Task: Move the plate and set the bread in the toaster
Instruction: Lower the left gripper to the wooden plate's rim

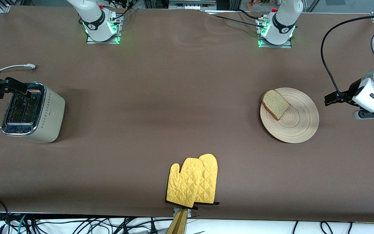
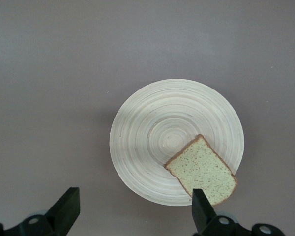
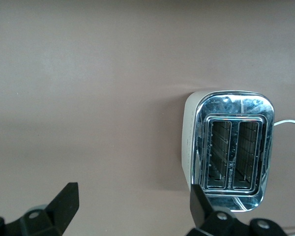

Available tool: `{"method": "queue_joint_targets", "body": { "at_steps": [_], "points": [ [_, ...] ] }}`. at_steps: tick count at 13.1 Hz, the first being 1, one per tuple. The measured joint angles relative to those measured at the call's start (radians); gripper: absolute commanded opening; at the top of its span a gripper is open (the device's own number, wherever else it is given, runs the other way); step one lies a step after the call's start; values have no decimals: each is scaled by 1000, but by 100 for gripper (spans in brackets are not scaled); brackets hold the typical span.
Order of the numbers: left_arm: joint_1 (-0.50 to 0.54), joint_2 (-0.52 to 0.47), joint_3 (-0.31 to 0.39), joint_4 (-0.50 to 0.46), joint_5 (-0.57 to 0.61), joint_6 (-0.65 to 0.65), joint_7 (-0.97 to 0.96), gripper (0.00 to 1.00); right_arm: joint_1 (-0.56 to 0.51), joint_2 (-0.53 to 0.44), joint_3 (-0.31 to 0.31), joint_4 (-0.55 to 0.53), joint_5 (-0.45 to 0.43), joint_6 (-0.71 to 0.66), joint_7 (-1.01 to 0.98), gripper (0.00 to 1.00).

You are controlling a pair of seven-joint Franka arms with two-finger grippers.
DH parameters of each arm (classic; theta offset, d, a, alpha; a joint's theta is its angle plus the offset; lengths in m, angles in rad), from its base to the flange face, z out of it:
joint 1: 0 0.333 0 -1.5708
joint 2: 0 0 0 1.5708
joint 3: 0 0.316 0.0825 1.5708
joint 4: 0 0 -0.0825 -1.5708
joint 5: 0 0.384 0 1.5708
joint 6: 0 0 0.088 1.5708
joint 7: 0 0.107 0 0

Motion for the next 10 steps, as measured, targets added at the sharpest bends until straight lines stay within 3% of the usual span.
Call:
{"method": "queue_joint_targets", "body": {
  "at_steps": [10],
  "points": [
    [184,224,46,-64,-274,133,496,100,0,0,0,0,0,0,0,100]
  ]
}}
